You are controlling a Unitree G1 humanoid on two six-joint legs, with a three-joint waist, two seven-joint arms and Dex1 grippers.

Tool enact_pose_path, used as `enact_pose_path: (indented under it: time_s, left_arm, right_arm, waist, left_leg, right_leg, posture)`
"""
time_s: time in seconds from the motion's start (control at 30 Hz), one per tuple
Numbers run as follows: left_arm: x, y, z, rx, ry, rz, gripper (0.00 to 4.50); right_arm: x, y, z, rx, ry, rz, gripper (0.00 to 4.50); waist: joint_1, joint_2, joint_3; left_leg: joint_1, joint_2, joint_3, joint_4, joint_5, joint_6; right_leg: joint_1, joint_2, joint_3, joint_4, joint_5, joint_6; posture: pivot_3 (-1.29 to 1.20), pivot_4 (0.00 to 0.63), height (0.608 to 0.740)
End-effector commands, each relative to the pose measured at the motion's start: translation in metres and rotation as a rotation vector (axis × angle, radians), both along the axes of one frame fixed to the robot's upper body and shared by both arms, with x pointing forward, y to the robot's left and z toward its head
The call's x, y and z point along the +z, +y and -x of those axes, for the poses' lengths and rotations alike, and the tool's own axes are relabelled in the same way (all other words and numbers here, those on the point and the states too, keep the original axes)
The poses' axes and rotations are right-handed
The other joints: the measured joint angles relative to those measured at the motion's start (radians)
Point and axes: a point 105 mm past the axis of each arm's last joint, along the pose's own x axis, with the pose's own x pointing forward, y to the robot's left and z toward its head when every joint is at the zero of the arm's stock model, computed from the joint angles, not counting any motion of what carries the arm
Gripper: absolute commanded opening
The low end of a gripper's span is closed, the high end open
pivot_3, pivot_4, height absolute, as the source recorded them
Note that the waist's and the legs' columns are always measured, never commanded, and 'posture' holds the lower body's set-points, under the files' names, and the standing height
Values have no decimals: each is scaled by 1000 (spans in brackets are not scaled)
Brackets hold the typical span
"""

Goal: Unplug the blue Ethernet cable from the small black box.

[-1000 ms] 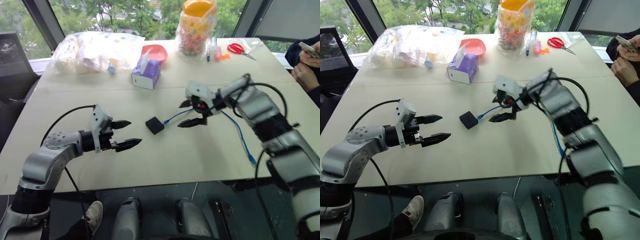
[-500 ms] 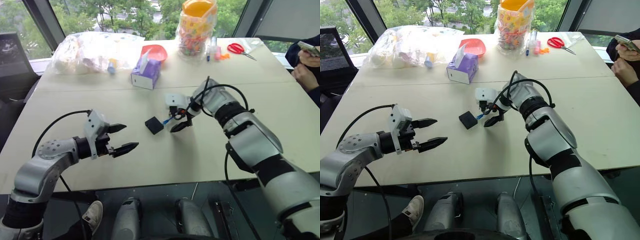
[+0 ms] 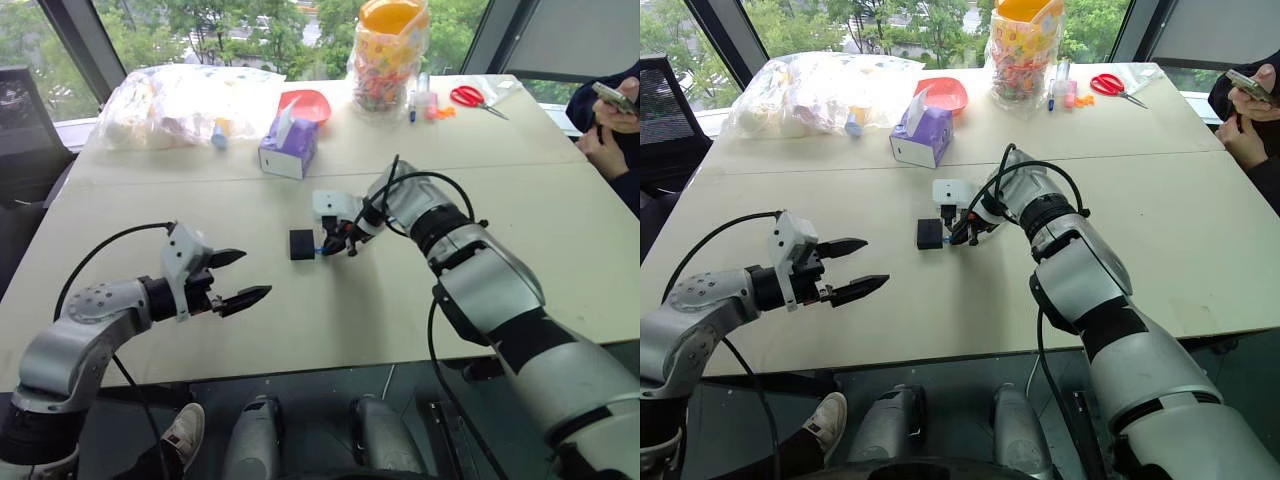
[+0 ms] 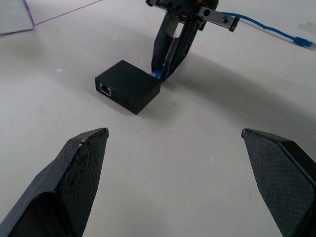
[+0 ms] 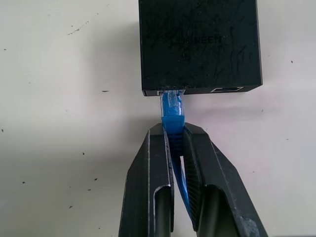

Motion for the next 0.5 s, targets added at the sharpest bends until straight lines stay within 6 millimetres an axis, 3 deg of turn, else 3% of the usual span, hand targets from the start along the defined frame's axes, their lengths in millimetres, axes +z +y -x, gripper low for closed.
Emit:
enact_pose_path:
  time_s: [0.03,0.13,0.3,0.5]
  left_arm:
    - [12,4,-6,1,-25,28,4500]
    - [18,2,-14,-11,-8,78,4500]
    - [30,-10,-28,-83,35,163,4500]
    - [50,-27,-37,-199,77,261,4500]
  right_arm:
    - [22,-4,-16,0,-238,-79,32]
    - [39,-13,-15,12,-467,-163,32]
    - [65,-30,13,5,-897,-217,32]
    - [76,-29,47,30,-1098,-218,32]
  waist:
    - [0,0,0]
    - [10,0,0]
    - [26,0,0]
    - [20,0,0]
  left_leg:
    - [0,0,0,0,0,-1]
    - [-1,0,0,0,1,-1]
    - [-1,0,-1,0,1,-2]
    - [0,0,-1,1,2,-3]
  right_leg:
    - [0,0,0,0,0,0]
    - [0,0,0,0,0,0]
    - [-1,0,0,0,1,4]
    - [0,1,0,0,1,5]
  posture:
    - [0,150,735]
    - [0,150,735]
    - [0,150,735]
    - [0,150,735]
